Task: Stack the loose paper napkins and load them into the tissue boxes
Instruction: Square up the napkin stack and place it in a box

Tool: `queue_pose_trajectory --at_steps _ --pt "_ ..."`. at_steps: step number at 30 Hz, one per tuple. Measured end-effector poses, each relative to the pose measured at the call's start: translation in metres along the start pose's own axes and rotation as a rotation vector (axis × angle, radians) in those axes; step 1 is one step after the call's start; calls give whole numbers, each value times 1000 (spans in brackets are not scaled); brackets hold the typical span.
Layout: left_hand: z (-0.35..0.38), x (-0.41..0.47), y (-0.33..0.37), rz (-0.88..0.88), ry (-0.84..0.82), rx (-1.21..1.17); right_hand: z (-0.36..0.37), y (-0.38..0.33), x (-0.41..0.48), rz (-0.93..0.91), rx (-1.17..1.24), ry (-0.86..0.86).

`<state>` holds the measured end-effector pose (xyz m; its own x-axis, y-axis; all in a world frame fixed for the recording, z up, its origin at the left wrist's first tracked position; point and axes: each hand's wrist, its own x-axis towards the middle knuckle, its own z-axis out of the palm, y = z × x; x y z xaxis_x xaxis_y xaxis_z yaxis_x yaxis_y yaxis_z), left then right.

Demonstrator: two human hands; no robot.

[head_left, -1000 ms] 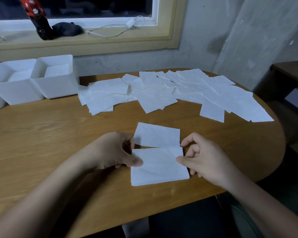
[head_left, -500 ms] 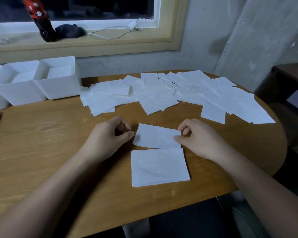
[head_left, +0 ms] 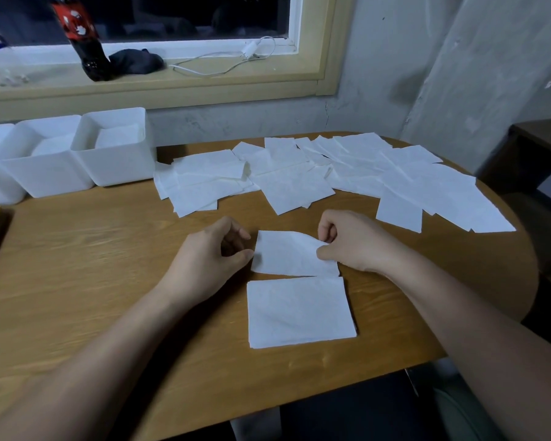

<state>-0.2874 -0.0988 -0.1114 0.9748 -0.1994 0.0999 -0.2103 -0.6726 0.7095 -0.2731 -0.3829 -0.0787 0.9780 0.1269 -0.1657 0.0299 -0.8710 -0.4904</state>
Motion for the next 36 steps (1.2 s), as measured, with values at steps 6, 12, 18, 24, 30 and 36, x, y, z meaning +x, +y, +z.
queue_pose_trajectory --at_steps 6,12,18,24,30,36 --pt "0 1 4 -37 56 -71 -5 -11 -16 -156 178 156" --pt "-6 -4 12 -117 -18 -361 -18 -21 -38 -232 353 195" --pt "-25 -7 27 -77 -237 -595 -25 -12 -61 -175 592 120" --pt "-25 -11 26 -97 -566 -392 -1 9 -76 -93 595 65" --pt "-20 -10 22 -145 -569 -289 18 17 -83 -29 572 16" --pt "-16 -9 23 -155 -514 -217 28 22 -83 -33 414 136"
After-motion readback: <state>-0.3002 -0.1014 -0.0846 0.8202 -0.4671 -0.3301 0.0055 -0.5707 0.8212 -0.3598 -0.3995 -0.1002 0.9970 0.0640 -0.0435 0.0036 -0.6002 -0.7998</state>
